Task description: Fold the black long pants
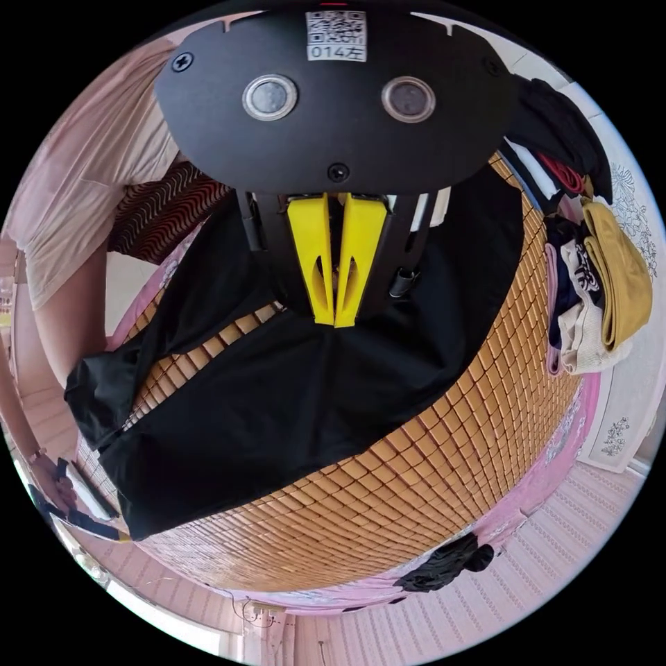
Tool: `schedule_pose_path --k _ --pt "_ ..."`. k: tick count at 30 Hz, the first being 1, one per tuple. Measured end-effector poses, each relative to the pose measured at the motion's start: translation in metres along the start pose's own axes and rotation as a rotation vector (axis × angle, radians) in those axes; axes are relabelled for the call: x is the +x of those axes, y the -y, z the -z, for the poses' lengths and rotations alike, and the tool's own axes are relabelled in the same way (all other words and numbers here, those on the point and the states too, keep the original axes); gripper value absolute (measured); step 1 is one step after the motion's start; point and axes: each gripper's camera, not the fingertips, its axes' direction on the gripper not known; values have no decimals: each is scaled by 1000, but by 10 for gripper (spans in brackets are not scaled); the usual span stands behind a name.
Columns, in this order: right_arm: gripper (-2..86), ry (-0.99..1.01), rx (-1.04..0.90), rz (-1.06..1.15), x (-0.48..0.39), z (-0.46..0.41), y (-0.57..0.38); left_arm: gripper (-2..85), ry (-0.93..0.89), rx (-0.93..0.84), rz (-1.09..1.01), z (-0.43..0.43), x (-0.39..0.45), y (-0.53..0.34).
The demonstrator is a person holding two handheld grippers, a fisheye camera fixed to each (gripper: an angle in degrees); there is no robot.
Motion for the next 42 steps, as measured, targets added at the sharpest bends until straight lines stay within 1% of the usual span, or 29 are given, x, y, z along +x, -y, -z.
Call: schedule_pose_path --k 1,2,4,5,8,10,13,15,17,18,19,20,21,23,24,26,29,30,32,33,36,40,42 --pt "12 -52 43 8 3 22 12 -10 -33 69 -1 12 3 4" --pt "16 -90 60 5 5 29 17 -10 -26 112 8 20 5 8" --pt "40 -246 53 -50 23 36 32 -10 9 113 -3 20 7 16" --pt "47 -267 47 -76 28 35 33 -10 25 78 -5 14 7 19" --pt "82 -238 16 -151 46 13 21 -9 32 34 5 3 5 16" --pt "113 -194 -85 -214 58 -28 1 -9 22 32 16 2 2 10" --pt "103 -167 -193 -272 62 -82 -20 -9 40 3 54 -3 -8 1" --pt "77 -190 -208 -289 62 -105 -25 -8 50 0 115 -3 -23 -7" --pt "49 -239 -236 -294 64 -124 -29 -8 60 2 256 -3 -58 -24" --pt "33 -283 -254 -303 68 -132 -32 -8 73 0 296 -4 -68 -30" --pt "21 -324 -201 -306 71 -128 -36 -8 114 -9 379 -6 -89 -44" --pt "17 -362 -208 -327 75 -128 -37 -8 154 -26 459 -9 -109 -59" --pt "9 -374 -194 -330 82 -127 -41 -8 174 -36 495 -12 -119 -67" --pt "3 -351 -155 -358 93 -125 -45 -9 215 -87 597 -26 -146 -89" --pt "1 -349 -151 -373 100 -125 -45 -9 212 -103 609 -32 -150 -92" --pt "0 -348 -145 -368 106 -128 -44 -10 240 -59 600 -36 -157 -96" --pt "-2 -366 -144 -327 110 -134 -38 -10 273 -80 547 -41 -166 -87" --pt "-3 -380 -147 -311 111 -138 -34 -10 305 -57 541 -40 -167 -87" --pt "-3 -394 -147 -299 113 -144 -27 -10 364 -69 504 -41 -175 -81" --pt "-3 -399 -147 -299 115 -148 -23 -10 366 -68 501 -42 -178 -80" --pt "-2 -381 -134 -348 127 -152 -19 -9 351 -73 499 -45 -198 -74" --pt "4 -315 -105 -419 136 -126 -34 -8 240 -101 497 -35 -221 -80" --pt "13 -277 -74 -368 125 -101 -51 -5 229 -52 467 -18 -215 -92"
